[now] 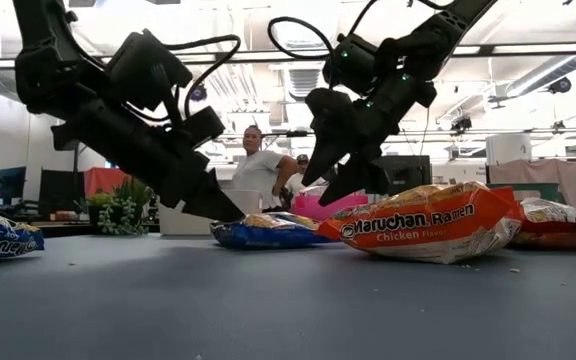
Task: Sort Maruchan noodles
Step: Put the top blue noodle pack into the green bin
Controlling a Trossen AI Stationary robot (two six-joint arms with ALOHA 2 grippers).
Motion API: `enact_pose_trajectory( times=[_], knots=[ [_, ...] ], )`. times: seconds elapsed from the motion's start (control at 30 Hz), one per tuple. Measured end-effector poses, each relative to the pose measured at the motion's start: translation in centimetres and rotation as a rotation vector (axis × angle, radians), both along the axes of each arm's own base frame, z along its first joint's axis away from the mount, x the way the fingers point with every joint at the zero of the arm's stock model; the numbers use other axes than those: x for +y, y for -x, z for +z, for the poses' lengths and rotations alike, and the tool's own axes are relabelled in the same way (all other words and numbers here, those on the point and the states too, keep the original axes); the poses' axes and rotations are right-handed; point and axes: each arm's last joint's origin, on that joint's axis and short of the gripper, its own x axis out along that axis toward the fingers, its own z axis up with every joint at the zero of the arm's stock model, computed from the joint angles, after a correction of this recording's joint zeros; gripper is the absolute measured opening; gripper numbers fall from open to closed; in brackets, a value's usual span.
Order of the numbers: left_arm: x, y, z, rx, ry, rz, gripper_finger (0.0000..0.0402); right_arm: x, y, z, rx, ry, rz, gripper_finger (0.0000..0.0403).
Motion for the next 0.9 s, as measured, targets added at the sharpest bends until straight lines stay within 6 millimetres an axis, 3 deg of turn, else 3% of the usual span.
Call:
enact_pose_trajectory(
  times=[0.43,0.7,0.9],
  knots=[
    [0.0,0.3,-0.1,0.012,0.008,0.006,0.0,-0.1,-0.4,-0.5,-0.008,-0.008,-0.024,0.0328],
    [0.0,0.3,0.1,0.014,0.008,0.004,0.0,-0.4,-1.7,-4.0,0.001,-0.041,-0.031,0.0337],
    [-0.3,1.2,1.9,0.031,0.043,0.013,0.0,-0.6,-2.3,-4.7,-0.017,-0.066,-0.029,0.0331]
  ],
)
